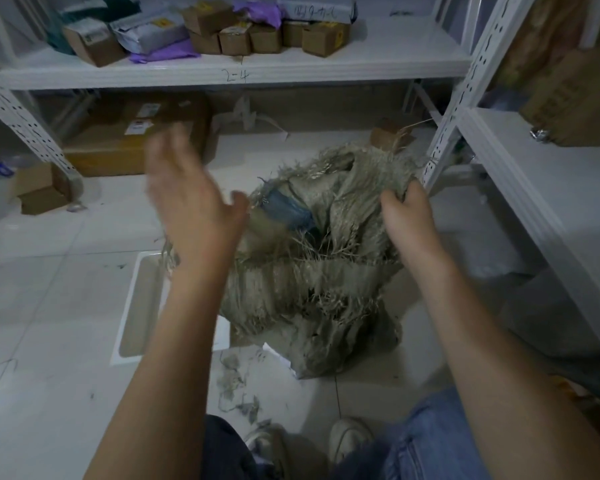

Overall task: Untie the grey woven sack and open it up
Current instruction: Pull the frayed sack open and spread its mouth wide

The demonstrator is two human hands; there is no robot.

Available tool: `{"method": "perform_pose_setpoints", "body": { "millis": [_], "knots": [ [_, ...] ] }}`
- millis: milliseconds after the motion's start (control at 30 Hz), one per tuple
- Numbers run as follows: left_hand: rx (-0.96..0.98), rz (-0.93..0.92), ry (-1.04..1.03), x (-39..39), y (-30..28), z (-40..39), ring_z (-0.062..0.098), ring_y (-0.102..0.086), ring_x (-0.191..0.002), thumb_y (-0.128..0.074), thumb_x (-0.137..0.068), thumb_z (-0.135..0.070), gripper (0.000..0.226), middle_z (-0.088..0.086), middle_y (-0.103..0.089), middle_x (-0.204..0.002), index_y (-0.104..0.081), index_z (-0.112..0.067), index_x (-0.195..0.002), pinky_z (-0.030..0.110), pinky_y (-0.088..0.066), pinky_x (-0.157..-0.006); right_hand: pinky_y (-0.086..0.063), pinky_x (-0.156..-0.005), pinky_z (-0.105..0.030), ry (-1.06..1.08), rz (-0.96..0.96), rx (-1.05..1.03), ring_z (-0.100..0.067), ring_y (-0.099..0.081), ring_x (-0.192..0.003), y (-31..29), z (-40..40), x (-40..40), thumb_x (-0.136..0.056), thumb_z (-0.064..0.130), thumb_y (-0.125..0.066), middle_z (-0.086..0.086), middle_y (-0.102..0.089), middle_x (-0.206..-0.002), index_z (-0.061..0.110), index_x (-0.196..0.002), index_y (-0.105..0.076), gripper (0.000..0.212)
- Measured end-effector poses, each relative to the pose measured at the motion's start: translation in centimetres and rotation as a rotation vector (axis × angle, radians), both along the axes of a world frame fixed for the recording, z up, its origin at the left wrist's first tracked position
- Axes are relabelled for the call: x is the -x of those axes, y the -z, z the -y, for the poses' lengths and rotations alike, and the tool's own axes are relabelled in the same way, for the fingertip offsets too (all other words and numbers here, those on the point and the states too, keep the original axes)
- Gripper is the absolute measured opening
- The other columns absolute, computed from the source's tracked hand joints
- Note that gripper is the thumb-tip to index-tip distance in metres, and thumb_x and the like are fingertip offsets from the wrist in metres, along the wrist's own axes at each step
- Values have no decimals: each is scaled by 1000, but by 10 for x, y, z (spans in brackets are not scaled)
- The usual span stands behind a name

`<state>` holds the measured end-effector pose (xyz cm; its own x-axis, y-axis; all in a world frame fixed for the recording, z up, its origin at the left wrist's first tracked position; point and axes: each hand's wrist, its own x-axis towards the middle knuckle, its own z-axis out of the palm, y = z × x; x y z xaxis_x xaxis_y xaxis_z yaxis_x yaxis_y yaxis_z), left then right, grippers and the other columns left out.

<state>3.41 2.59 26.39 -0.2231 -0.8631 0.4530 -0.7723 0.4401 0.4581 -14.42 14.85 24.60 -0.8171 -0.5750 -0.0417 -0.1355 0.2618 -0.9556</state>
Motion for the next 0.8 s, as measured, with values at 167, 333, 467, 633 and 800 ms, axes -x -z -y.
{"method": "perform_pose_setpoints", "body": {
  "millis": [167, 333, 467, 633, 800],
  "knots": [
    [-183, 481, 475, 42, 31, -30, 32, -12, -147, -63, -74, -58, 93, 12, -21, -157, -17, -27, -149, 48, -11, -120, -45, -81, -32, 49, 227, 5, -27, -54, -93, 3, 7, 1, -96, 16, -37, -22, -56, -114, 14, -102, -43, 9],
    [-237, 587, 416, 42, 56, -23, 36, -42, -124, -47, -92, -33, 45, 17, -49, -131, -48, -11, -132, 43, -37, -101, -48, -96, -47, 78, 393, 48, -33, -60, -103, 4, 6, 12, -93, 13, -43, -14, -61, -103, 11, -99, -54, 13],
    [-232, 477, 345, 41, 50, -21, 37, -49, -111, -39, -93, -10, 29, 21, -56, -116, -58, -1, -114, 43, -44, -87, -48, -96, -50, 129, 364, 24, -39, -60, -105, 6, 3, 18, -92, 11, -42, -27, -61, -113, -3, -111, -56, 27],
    [-319, 258, 167, 33, 45, -6, 41, -57, -101, -42, -90, -1, 28, 24, -62, -109, -49, 1, -116, 44, -42, -72, -35, -71, -29, 412, -52, -165, -24, -51, -96, 17, -16, 42, -94, 7, -34, -11, -48, -93, 4, -92, -48, 15],
    [-428, 42, 133, 32, 36, -9, 40, -57, -89, -39, -92, -4, 23, 24, -62, -102, -43, 2, -114, 38, -34, -65, -36, -96, -40, 623, -468, -180, -34, -44, -118, 3, -25, 32, -84, 25, -45, -19, -48, -123, 3, -104, -55, 32]
  ]
}}
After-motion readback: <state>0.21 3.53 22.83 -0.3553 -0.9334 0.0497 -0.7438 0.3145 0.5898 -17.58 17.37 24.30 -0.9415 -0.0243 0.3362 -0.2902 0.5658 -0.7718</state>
